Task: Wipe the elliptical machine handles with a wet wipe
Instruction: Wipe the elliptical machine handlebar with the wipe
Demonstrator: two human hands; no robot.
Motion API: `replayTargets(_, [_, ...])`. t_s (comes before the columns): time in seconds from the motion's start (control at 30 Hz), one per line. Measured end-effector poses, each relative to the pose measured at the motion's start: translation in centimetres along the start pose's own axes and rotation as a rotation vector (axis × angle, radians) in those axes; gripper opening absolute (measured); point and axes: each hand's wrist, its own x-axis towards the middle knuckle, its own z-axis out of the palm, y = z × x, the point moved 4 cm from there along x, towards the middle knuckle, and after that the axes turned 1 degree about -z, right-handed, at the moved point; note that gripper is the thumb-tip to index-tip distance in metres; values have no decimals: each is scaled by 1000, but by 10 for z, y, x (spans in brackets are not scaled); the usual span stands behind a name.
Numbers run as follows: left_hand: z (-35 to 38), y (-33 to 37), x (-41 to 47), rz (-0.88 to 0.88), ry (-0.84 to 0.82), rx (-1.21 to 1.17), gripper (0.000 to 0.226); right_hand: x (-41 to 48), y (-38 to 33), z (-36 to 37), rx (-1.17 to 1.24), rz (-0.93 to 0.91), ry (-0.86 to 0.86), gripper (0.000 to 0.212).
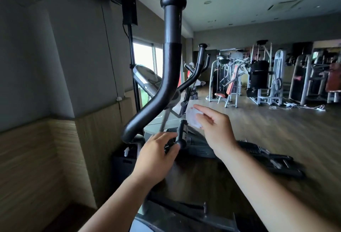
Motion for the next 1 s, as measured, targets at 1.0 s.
replayTargets(1.0, [139, -73, 94, -455, -126, -550, 79, 46, 192, 58, -138, -296, -554, 66])
